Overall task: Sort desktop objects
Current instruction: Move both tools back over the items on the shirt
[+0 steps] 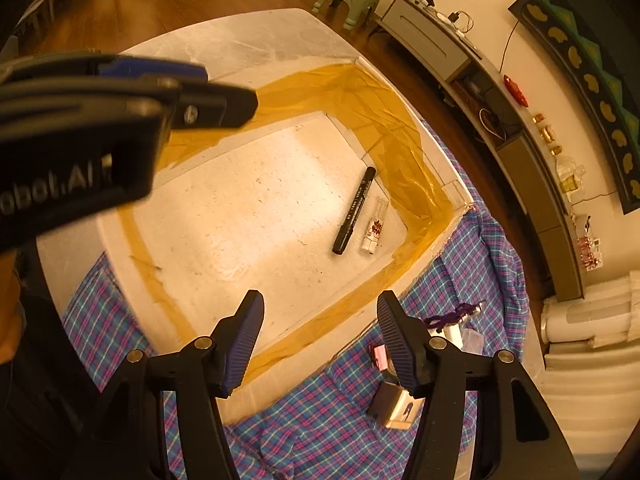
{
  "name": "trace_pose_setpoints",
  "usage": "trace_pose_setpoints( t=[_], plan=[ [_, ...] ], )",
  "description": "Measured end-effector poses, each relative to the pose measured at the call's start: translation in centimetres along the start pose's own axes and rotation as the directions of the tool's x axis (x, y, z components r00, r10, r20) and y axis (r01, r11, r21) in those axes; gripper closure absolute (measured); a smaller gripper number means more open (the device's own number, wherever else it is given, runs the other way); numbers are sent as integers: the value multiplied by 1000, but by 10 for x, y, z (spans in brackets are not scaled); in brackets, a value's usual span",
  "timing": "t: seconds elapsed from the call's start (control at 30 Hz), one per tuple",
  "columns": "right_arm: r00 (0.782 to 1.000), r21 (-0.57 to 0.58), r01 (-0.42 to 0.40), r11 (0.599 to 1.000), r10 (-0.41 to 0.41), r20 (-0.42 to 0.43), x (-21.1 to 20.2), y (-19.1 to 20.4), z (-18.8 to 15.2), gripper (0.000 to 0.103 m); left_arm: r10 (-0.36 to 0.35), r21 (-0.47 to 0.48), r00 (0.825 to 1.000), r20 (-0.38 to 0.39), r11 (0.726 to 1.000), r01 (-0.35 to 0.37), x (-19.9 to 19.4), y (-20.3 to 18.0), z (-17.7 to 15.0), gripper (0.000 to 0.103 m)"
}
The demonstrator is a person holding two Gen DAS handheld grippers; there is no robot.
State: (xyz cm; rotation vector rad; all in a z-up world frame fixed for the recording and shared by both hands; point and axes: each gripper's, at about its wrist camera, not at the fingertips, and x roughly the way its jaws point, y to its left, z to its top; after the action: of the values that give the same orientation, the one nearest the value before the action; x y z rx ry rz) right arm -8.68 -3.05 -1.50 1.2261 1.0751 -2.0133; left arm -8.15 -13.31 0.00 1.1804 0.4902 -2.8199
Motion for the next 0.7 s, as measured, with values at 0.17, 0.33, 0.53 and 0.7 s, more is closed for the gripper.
trace_pose_setpoints(
  t=[0.17,0.33,0.53,0.7],
  plan=[
    [999,20,18,1000,-19,49,-24,7,-7,43,8,22,998,57,1000,-9,-25,1,-4,63],
    [995,42,36,998,-40,97,-42,14,-16,42,2,61,995,101,998,-8,-46,-8,-12,63],
    [982,91,57,994,-72,173,-62,19,-33,40,-12,91,989,146,996,-1,-66,-18,-25,63],
    [970,151,45,988,-80,231,-72,18,-55,40,-24,128,987,159,992,3,-76,-32,-34,63]
  ],
)
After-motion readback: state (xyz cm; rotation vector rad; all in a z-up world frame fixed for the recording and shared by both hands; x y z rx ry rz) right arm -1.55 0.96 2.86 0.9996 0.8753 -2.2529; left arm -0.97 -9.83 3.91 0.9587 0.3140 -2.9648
